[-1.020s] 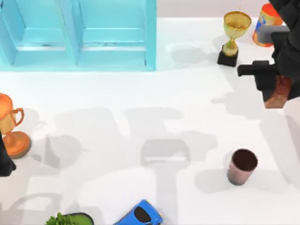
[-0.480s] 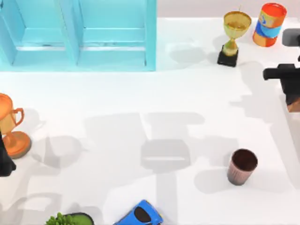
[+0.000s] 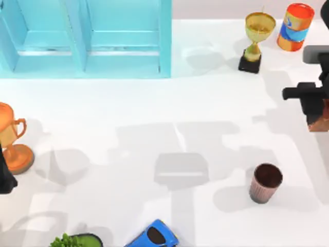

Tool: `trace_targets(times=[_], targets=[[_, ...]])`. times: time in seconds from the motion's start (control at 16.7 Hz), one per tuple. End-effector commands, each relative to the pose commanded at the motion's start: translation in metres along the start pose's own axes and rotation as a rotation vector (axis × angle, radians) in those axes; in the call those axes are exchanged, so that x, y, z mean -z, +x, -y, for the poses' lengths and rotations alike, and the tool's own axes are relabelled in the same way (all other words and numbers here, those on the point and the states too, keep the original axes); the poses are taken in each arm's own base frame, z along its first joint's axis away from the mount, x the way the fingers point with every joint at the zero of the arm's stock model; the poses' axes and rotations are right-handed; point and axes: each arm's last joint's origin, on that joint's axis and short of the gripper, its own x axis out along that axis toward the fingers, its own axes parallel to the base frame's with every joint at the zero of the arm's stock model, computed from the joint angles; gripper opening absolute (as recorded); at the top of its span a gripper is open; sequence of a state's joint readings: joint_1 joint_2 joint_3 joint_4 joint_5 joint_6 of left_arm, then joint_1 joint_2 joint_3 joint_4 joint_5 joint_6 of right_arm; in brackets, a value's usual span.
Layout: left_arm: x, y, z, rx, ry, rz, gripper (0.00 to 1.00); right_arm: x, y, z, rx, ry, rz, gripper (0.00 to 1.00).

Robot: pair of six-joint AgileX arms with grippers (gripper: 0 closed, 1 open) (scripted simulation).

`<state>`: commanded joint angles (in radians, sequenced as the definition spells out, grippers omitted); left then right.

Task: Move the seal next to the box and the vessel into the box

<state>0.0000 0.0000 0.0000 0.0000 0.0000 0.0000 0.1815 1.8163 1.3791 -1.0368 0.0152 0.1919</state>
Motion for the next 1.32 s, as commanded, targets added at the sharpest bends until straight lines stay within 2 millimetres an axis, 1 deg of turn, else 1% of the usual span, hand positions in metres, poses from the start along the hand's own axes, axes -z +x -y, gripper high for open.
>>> trace_targets(times=[0.42, 0.66, 1.32], targets=[[0.0, 0.0, 0.0, 0.0, 0.0, 0.0, 1.0, 0.002, 0.029, 0.001, -0.002, 0.0, 0.002, 0.0], [0.0, 0.0, 0.0, 0.0, 0.0, 0.0, 1.0, 0.002, 0.029, 0.001, -0.002, 0.0, 0.002, 0.0], [0.0, 0.0, 0.0, 0.0, 0.0, 0.0, 1.0, 0.002, 0.029, 0.001, -0.002, 0.0, 0.002, 0.83]])
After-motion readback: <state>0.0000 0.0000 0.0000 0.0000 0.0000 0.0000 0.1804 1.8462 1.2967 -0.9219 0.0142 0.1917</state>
